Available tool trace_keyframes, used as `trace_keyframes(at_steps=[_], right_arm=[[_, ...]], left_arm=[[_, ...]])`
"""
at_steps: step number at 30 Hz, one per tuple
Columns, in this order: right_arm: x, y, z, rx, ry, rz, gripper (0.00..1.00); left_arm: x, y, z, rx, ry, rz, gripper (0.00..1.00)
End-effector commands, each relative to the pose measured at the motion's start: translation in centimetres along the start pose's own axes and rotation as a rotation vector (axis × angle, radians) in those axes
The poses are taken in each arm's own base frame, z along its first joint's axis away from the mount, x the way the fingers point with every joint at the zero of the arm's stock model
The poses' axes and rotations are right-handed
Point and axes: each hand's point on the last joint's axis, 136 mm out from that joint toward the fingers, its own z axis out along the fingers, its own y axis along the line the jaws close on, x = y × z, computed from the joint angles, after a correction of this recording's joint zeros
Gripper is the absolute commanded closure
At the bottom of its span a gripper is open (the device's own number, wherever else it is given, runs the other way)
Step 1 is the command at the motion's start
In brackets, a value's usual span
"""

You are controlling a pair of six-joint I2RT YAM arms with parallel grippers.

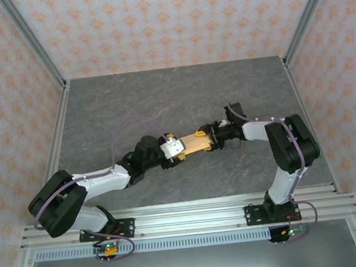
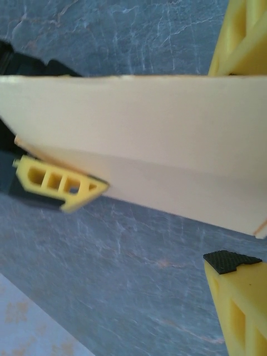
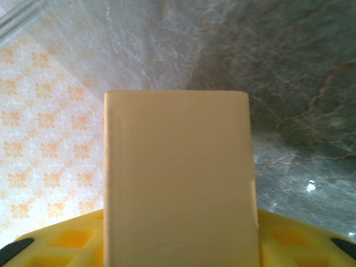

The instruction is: Fold the paper box

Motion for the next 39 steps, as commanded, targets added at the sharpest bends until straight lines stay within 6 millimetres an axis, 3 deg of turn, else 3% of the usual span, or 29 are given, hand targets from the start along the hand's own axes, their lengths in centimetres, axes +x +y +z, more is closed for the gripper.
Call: trace_keyframes(at_steps=[1, 10, 16, 21, 27, 35, 39], right_arm=[[0.4, -0.5, -0.1, 0.037, 0.036, 0.034, 0.48], [0.2, -0.3, -0.4, 0.025, 0.023, 0.053, 0.48], [0.3, -0.3, -0.6, 0.019, 0.018, 0.051, 0.43], [0.3, 0.0, -1.4, 0.004, -0.009, 0.033, 0.37], [0.3, 1.1, -4.0, -0.03, -0.143, -0.099, 0.29], [-0.3, 2.6, -8.0, 0.024, -0.35, -0.335, 0.26], [-0.4, 2.2, -9.9, 0.128, -0.455, -0.513, 0.26]], left_arm=[[0.4, -1.4, 0.3, 0.069, 0.017, 0.064, 0.28], [2.1, -2.2, 2.0, 0.036, 0.116, 0.156, 0.3], [1.5, -1.7, 2.0, 0.015, 0.101, 0.179, 0.53], [0.9, -1.9, 1.7, 0.051, 0.081, 0.147, 0.54], [0.3, -2.0, 1.9, 0.245, 0.066, -0.028, 0.54], [1.8, -2.3, 3.4, 0.39, 0.17, -0.098, 0.5], [1.7, -1.8, 3.6, 0.417, 0.166, -0.122, 0.51]])
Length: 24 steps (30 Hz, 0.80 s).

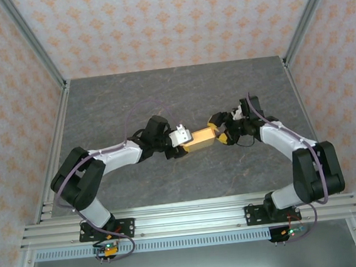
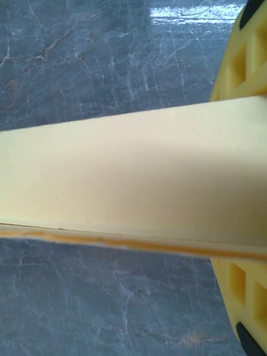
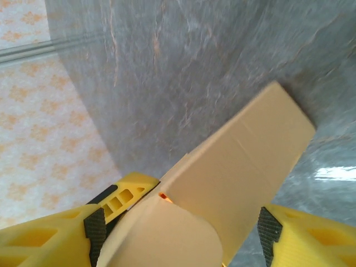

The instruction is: Fold the paper box

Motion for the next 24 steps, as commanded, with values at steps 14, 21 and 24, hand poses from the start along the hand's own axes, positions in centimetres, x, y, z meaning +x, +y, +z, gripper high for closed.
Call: trace_keyframes(at_steps=[14, 21, 24], right_arm=[[0.5, 2.1, -6.7, 0.126, -0.399, -1.05, 0.31], [1.7, 2.0, -3.9, 0.182, -0.249, -1.148, 0.51], [1.4, 1.9, -3.4, 0.202, -0.256, -1.154, 0.52]], left_arm=[[0.9, -0.5, -0.7, 0.168, 0.066, -0.074, 0.49], [0.2, -0.1, -1.0, 0.153, 0.054, -0.073, 0.48], [0.5, 0.1, -0.9, 0.147, 0.064, -0.076, 0.48]])
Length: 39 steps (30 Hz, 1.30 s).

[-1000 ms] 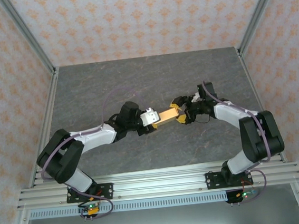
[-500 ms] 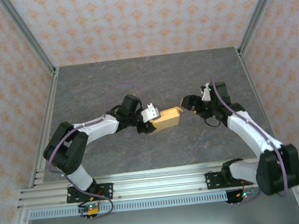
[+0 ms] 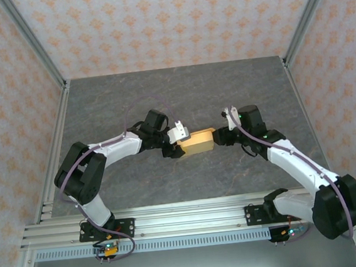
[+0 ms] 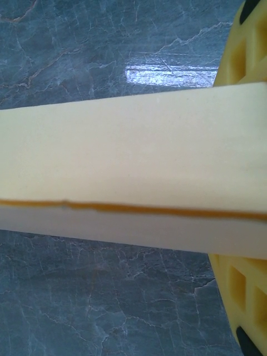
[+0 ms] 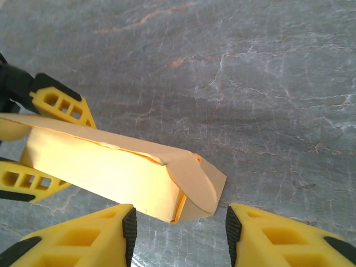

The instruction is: Fold the paper box

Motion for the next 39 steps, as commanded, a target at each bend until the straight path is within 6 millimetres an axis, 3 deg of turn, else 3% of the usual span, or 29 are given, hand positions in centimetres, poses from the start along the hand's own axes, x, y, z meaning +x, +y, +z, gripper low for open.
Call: trace_keyframes(at_steps=[1, 9, 21, 29, 39], right_arm=[[-1.6, -0.3, -0.2, 0.048, -0.034, -0.081, 0.53], [-2.7, -0.5, 0.4, 0.087, -0.029, -0.062, 0.7], [-1.6, -0.6, 2.3, 0.132, 0.037, -0.103, 0.66], [-3.3, -0.4, 2.6, 0.158, 0.003, -0.014, 0.87], [-1.9, -2.1, 2.4, 0.383, -0.061, 0.162, 0.87]], left_arm=[[-0.5, 0.2, -0.4, 0.01, 0.0, 0.002, 0.48], [-0.6, 0.4, -0.3, -0.001, -0.012, -0.002, 0.48], [-0.6, 1.0, -0.3, -0.022, -0.012, -0.008, 0.48], [-1.4, 2.4, -0.8, -0.121, -0.06, -0.047, 0.47], [-2.6, 3.5, -2.8, -0.259, -0.197, -0.167, 0.44]])
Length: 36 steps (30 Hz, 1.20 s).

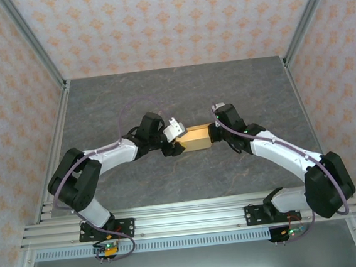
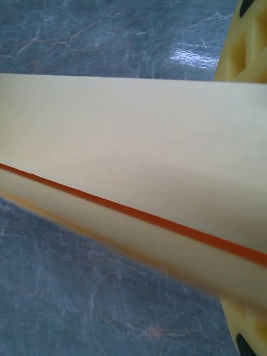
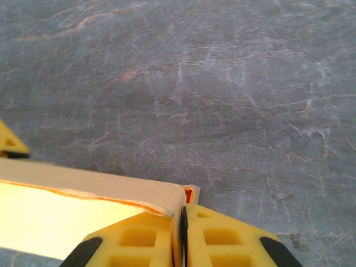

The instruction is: Fold the paper box

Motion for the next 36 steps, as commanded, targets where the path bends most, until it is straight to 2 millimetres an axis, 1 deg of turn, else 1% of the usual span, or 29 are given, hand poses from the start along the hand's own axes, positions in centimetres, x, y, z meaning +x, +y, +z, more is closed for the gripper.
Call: trace_keyframes(at_steps=[1, 4, 7, 10, 13, 17, 21, 24, 27, 29, 30, 31, 33, 35, 36], right_arm=[[-0.5, -1.7, -0.3, 0.121, -0.068, 0.127, 0.87], [-0.4, -1.5, -0.5, 0.129, -0.071, 0.177, 0.87], [-0.8, -0.5, -0.7, 0.116, -0.07, 0.166, 0.87], [-1.0, -0.1, -0.9, 0.131, -0.065, 0.15, 0.87], [-0.7, -0.6, -0.6, 0.171, -0.055, 0.166, 0.87], [0.2, -1.0, 0.2, 0.211, -0.02, 0.202, 0.86], [0.5, -0.7, 0.6, 0.225, -0.014, 0.193, 0.85], [0.7, -0.9, 1.0, 0.241, -0.008, 0.18, 0.85], [0.8, -0.8, 1.2, 0.238, -0.001, 0.176, 0.85], [0.4, -0.4, 0.9, 0.217, -0.006, 0.165, 0.84], [-0.1, -0.3, 0.5, 0.212, -0.015, 0.157, 0.82], [-0.7, 0.0, -0.1, 0.192, -0.022, 0.128, 0.78], [-1.7, 0.7, -1.3, 0.151, -0.04, 0.051, 0.68], [-2.7, 1.0, -2.6, 0.106, -0.062, -0.026, 0.56], [-3.1, 1.1, -3.1, 0.073, -0.064, -0.061, 0.52]], left_arm=[[-2.0, 1.7, -1.0, -0.09, -0.094, -0.048, 0.44], [-1.5, 1.8, -0.5, -0.086, -0.074, -0.064, 0.44], [-1.2, 2.0, 0.0, -0.086, -0.063, -0.083, 0.44], [-1.2, 2.6, 0.0, -0.117, -0.073, -0.113, 0.44], [-1.4, 3.3, -0.5, -0.168, -0.097, -0.165, 0.44], [-1.5, 4.1, -1.5, -0.24, -0.139, -0.234, 0.42], [-1.4, 4.3, -1.8, -0.26, -0.161, -0.253, 0.42], [-1.1, 4.7, -2.2, -0.299, -0.167, -0.258, 0.4], [-1.4, 4.1, -2.6, -0.281, -0.175, -0.226, 0.39], [-1.4, 3.8, -2.8, -0.269, -0.165, -0.208, 0.4], [-1.4, 3.8, -2.7, -0.262, -0.152, -0.198, 0.4], [-1.4, 3.7, -2.6, -0.252, -0.135, -0.187, 0.4], [-1.2, 3.6, -2.3, -0.238, -0.108, -0.176, 0.4], [-1.2, 3.4, -2.2, -0.225, -0.101, -0.171, 0.4], [-1.4, 3.3, -2.4, -0.222, -0.107, -0.173, 0.4]])
